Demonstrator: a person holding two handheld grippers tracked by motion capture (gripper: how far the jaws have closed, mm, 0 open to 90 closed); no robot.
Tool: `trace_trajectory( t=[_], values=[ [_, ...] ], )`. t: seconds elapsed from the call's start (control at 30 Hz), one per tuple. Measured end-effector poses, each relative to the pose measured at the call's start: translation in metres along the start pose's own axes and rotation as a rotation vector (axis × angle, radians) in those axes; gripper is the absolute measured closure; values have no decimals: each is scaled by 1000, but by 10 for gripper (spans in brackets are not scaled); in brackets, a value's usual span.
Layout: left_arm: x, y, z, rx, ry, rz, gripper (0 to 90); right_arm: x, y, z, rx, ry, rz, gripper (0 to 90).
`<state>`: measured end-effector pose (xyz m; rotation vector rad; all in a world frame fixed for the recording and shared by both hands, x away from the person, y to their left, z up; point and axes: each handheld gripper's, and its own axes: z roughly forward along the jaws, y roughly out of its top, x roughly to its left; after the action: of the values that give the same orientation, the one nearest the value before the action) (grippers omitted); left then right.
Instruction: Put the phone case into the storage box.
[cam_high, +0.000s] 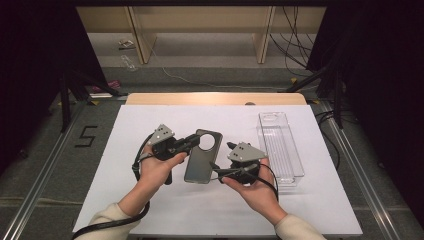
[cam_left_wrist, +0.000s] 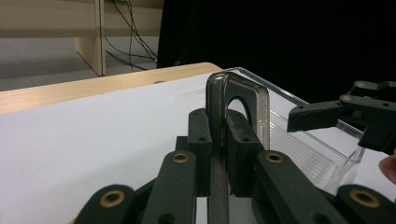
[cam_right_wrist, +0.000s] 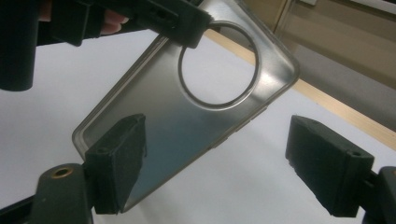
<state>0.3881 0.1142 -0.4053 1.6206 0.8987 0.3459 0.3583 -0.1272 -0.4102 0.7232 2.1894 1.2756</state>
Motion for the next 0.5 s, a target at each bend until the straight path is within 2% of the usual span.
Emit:
trace_trajectory(
  t=[0.27,0.37,0.5],
  values=[
    [-3,0,1,0,-3,7,815,-8,1,3,-14,-19,38,267],
    [-3,0,1,2,-5,9,815,-9,3,5,-21,-32,37,268],
    [-3,0,1,0,-6,15,815,-13,3,5,-29,-41,62,268]
  ],
)
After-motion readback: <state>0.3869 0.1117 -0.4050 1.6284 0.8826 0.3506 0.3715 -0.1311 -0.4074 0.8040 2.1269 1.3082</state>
